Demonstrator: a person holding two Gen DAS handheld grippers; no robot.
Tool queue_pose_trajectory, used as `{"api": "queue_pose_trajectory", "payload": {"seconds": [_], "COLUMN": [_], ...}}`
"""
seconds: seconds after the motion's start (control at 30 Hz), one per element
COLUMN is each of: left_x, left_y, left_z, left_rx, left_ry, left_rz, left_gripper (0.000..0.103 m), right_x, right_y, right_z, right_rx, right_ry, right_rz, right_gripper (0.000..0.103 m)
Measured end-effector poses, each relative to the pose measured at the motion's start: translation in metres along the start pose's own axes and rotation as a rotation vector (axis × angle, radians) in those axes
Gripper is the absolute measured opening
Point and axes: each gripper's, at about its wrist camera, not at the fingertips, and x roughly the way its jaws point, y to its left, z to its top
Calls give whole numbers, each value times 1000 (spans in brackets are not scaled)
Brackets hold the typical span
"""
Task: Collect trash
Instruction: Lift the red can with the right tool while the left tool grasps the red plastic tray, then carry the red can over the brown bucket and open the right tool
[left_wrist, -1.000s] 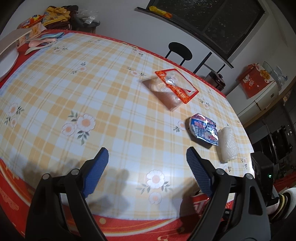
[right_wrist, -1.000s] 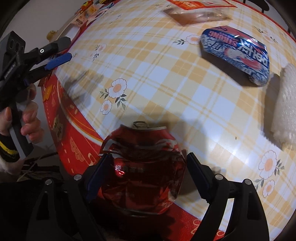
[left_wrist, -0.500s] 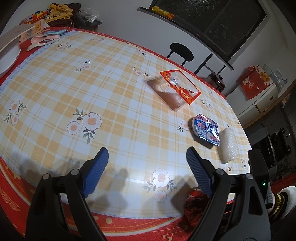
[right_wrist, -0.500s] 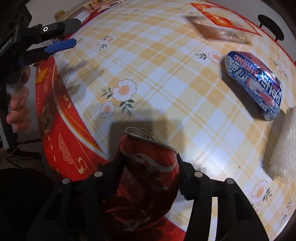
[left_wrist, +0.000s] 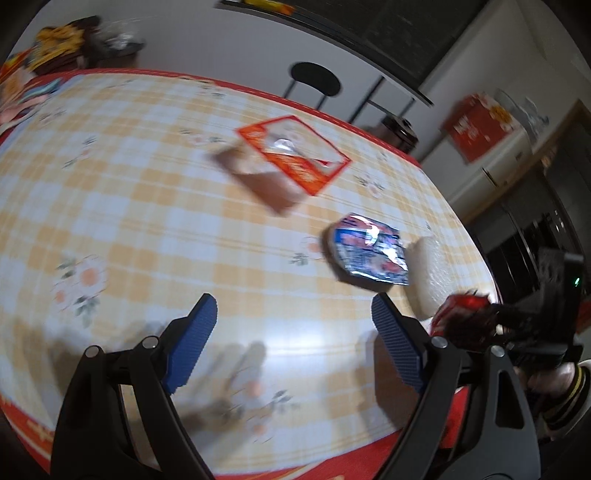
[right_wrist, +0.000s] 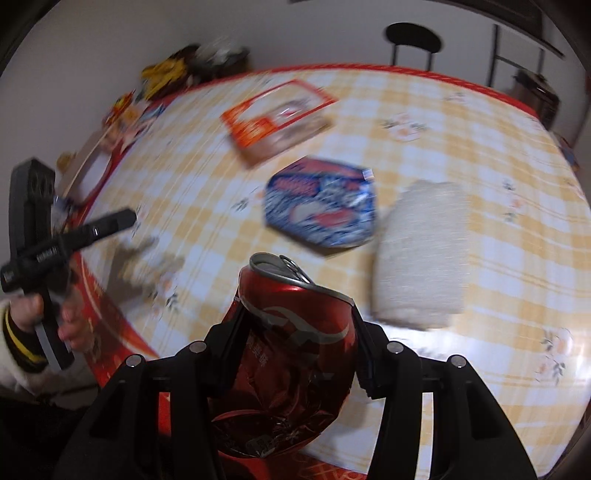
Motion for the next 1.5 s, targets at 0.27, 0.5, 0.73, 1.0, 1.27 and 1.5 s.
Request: {"api": "queue_pose_trajectory", "payload": {"seconds": [0.27, 0.5, 0.73, 1.0, 1.27, 1.5], "left_x": [51, 102, 145, 152, 100, 25], "left_y": [-10, 21, 40, 51, 40, 2], "left_z": [58, 117, 149, 145, 128, 99], "left_rx": [-89, -305, -329, -351, -300, -239], "left_ry": [4, -10, 13, 7, -35, -97], "left_rz": [-34, -5, 177, 204, 172, 174], "left_gripper": [75, 64, 57, 25, 22, 22], "right_x": [-43, -71, -90, -93, -98, -113], "right_y": [-61, -100, -133, -143, -133, -140], "right_z": [-2, -14, -35, -39, -25, -25], "right_rx": [120, 199, 287, 319, 284, 282], "right_ry": [-111, -155, -169, -163, -210, -269], "right_rz": [-78, -135, -189, -203, -173, -127], "right_gripper": [50, 50, 50, 50, 50, 50]}}
